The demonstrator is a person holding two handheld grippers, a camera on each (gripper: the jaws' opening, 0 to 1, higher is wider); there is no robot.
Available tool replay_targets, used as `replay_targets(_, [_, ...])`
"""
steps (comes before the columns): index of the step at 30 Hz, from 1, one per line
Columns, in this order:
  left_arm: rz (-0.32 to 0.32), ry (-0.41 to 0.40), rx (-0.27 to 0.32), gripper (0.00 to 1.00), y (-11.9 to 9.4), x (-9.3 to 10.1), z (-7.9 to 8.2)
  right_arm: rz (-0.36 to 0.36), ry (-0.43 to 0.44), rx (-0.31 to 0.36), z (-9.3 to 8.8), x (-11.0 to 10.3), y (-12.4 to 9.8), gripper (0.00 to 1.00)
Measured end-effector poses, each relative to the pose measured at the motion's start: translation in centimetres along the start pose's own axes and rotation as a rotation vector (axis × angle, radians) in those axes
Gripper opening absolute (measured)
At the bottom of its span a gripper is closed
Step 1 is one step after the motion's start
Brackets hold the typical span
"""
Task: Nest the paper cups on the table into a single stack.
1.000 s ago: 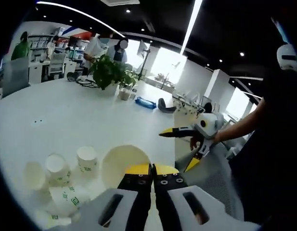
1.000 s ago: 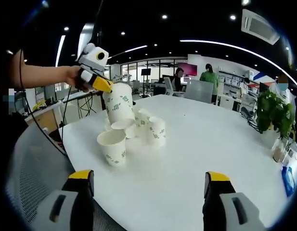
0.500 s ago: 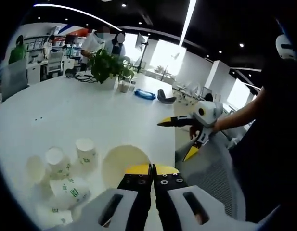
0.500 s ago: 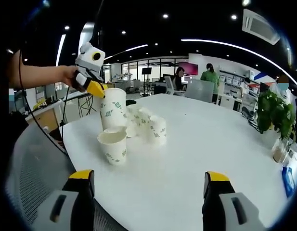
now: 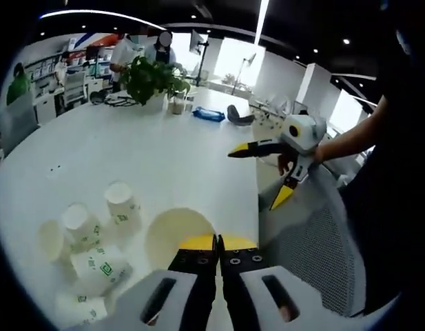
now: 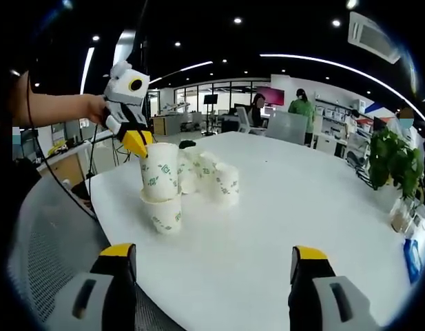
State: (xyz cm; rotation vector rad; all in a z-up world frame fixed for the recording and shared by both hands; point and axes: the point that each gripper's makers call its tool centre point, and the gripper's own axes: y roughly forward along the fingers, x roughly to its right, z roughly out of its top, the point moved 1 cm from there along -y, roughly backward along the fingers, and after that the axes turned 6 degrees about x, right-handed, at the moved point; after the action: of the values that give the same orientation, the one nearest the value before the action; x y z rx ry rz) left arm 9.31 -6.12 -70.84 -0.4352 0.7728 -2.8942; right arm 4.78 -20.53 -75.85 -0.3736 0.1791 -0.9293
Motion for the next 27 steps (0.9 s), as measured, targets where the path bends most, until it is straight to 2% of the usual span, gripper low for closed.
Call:
replay_targets(8, [0.006, 0.055, -0.039, 0.0, 1.0, 0.2, -0.3, -0.002, 0.007, -0.003, 0.0, 0.0, 0.0, 0.92])
replay_targets(13, [0.011, 0.114, -0.108, 0.0, 1.3, 0.4, -1.2, -0.006, 0.009, -0.002, 0.0, 0.1, -0.1, 0.92])
replay_targets(23, [-0.015, 0.142, -0.166, 0.0, 2.4, 0.9, -2.5, -0.003, 0.008, -0.009, -0.1, 0.0, -0.1, 0.91])
replay_targets(27, [-0.033, 0.141, -0.169, 0.01, 3.0, 1.3, -2.6, -0.006, 0.008, -0.012, -0.2, 0.1, -0.1, 0.9])
